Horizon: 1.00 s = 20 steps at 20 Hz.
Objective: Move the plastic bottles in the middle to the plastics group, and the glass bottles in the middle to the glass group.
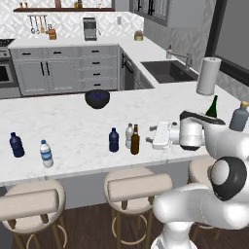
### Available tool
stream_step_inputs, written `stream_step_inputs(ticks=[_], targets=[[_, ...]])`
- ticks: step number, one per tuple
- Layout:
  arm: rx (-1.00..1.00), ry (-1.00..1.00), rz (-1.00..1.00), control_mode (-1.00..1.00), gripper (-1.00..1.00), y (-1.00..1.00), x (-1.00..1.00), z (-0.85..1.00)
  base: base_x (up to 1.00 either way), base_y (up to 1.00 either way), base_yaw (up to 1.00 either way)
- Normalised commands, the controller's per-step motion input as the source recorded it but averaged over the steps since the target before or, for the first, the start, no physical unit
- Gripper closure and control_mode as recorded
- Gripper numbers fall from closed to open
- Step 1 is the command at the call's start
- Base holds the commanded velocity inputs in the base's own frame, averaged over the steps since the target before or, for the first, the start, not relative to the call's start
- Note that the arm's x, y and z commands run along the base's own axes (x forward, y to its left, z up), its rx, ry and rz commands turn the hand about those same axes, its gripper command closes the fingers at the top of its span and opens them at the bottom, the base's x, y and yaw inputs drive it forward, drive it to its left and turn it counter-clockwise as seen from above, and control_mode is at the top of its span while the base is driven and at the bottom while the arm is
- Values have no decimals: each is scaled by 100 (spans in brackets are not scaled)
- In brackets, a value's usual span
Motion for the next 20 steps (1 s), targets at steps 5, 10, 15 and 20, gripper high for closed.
stream_step_inputs(ticks=[5, 10, 15, 20], targets=[[0, 0, 1, -100, -100, 1, 29, -10, 0, 0, 0], [0, 0, 0, -100, -100, 8, 23, -5, 0, 0, 0], [0, 0, 0, -100, -100, 18, 13, -3, 0, 0, 0], [0, 0, 0, -100, -100, 24, 2, -1, 0, 0, 0]])
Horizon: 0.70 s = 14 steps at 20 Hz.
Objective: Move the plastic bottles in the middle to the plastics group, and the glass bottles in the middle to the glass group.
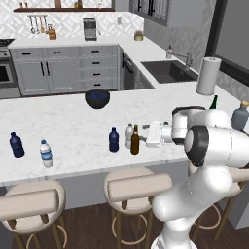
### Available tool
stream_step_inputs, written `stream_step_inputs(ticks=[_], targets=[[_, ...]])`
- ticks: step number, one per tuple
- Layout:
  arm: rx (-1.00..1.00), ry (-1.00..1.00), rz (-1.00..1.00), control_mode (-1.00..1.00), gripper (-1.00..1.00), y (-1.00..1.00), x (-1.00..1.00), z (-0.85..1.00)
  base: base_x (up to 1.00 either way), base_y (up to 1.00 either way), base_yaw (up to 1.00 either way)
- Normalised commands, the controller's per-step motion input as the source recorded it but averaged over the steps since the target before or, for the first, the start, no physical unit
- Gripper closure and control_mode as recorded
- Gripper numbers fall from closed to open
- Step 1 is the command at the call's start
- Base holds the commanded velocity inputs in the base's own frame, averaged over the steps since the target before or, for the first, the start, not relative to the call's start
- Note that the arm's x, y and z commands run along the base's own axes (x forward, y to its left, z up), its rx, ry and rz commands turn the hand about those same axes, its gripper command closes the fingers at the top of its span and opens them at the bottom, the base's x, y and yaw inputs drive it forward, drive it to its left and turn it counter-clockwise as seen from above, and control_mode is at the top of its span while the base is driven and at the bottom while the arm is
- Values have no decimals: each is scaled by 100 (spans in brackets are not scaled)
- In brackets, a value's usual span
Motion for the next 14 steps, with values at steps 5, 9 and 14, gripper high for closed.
stream_step_inputs(ticks=[5, 9, 14], targets=[[-1, 1, 0, -100, -100, 5, 17, -4, 0, 0, 0], [-4, 3, 0, -100, -100, 0, 22, -12, 0, 0, 0], [-4, 1, 0, -100, -100, 1, 19, -11, 0, 0, 0]])
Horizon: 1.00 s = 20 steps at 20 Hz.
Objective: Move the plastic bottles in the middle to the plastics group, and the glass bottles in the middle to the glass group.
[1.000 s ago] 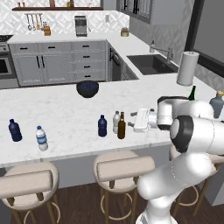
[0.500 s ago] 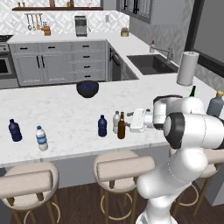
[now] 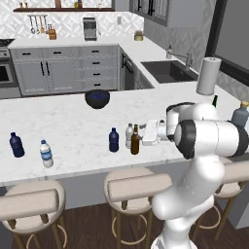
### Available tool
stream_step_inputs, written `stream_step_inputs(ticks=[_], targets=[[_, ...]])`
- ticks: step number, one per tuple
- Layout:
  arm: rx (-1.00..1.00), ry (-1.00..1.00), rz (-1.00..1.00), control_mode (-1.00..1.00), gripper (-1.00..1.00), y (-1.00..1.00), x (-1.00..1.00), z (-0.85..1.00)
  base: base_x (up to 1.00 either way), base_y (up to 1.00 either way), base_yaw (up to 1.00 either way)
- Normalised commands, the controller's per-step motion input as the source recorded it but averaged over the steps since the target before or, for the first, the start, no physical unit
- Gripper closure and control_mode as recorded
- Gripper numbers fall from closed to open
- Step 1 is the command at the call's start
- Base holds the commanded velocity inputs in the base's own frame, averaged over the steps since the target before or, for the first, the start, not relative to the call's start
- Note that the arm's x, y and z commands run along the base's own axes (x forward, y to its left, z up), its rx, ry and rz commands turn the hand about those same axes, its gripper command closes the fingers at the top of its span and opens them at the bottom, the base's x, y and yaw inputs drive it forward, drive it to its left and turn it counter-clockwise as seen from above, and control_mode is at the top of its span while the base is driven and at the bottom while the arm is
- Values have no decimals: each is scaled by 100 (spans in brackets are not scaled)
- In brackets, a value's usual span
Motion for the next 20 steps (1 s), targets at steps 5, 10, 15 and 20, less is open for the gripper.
stream_step_inputs(ticks=[5, 10, 15, 20], targets=[[-1, 0, 0, -100, -100, 5, 10, -7, 0, 0, 0], [0, 0, 0, -100, -100, 13, 0, -3, 0, 0, 0], [0, 0, 0, -100, -100, 16, 0, 0, 0, 0, 0], [0, 1, 0, -100, 100, 6, 0, 0, 0, 0, 0]])
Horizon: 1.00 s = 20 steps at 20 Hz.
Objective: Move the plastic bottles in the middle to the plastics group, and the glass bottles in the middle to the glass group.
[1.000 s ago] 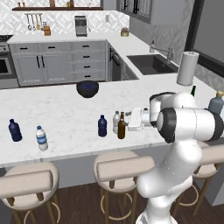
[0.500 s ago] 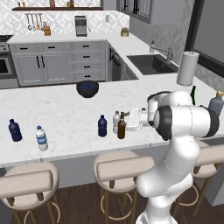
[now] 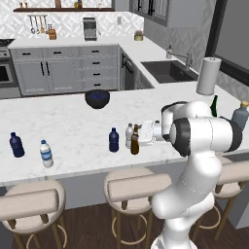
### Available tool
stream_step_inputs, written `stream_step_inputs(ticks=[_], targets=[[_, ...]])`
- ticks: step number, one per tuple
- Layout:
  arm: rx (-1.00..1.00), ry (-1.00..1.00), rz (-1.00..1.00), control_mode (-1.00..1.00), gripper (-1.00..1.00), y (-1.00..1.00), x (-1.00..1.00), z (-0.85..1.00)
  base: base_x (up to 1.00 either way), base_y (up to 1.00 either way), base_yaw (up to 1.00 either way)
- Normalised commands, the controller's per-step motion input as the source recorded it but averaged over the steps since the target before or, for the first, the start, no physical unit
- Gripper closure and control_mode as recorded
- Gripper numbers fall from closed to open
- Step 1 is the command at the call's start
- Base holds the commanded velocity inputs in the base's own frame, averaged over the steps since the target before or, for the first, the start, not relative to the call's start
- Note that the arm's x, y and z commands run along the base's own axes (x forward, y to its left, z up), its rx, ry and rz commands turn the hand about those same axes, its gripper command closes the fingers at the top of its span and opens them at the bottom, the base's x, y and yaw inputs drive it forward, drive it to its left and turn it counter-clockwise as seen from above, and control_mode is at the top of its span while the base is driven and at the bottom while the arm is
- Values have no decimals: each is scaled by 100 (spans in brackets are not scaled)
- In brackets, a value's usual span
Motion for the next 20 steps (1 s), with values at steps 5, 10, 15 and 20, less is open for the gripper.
stream_step_inputs(ticks=[5, 10, 15, 20], targets=[[0, 6, 0, -100, 100, 0, 0, -2, 0, 0, 0], [0, 7, 0, -100, 100, -10, -6, 3, 0, 0, 0], [0, 0, 0, -100, 100, -25, -17, 24, 0, 0, 0], [0, 0, 0, -100, 100, -21, -31, 27, 0, 0, 0]])
